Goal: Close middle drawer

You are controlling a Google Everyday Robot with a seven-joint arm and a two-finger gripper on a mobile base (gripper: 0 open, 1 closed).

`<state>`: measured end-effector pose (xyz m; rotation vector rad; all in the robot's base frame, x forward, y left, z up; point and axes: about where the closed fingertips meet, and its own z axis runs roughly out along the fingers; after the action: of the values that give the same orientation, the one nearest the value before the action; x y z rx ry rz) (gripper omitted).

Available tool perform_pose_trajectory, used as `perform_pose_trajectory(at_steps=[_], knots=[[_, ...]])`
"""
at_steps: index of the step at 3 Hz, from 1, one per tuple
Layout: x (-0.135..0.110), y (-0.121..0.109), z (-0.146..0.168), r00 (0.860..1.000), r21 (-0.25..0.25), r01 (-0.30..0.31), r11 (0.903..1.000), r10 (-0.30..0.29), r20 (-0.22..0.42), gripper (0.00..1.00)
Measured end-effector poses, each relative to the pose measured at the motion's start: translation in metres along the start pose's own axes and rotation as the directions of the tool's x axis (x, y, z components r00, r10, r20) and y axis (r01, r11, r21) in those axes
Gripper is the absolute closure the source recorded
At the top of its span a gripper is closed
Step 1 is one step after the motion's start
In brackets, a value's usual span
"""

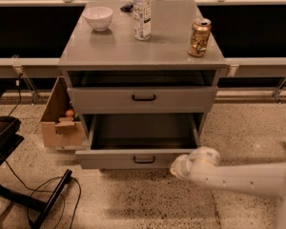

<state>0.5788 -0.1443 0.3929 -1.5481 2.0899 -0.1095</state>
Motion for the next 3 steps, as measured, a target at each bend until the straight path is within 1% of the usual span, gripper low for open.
perform_pose_trajectory(at_steps=[1, 2, 3], knots=[[-0.015, -0.044, 0.026, 0.998, 0.024, 0.048, 0.9986, -0.049, 0.028, 1.00], [-0.029, -0.077, 0.045, 0.994, 0.048, 0.100, 0.9939, -0.102, 0.045, 1.00], [-0.019, -0.106, 0.055, 0.996, 0.066, 0.085, 0.9942, -0.087, 0.027, 1.00]])
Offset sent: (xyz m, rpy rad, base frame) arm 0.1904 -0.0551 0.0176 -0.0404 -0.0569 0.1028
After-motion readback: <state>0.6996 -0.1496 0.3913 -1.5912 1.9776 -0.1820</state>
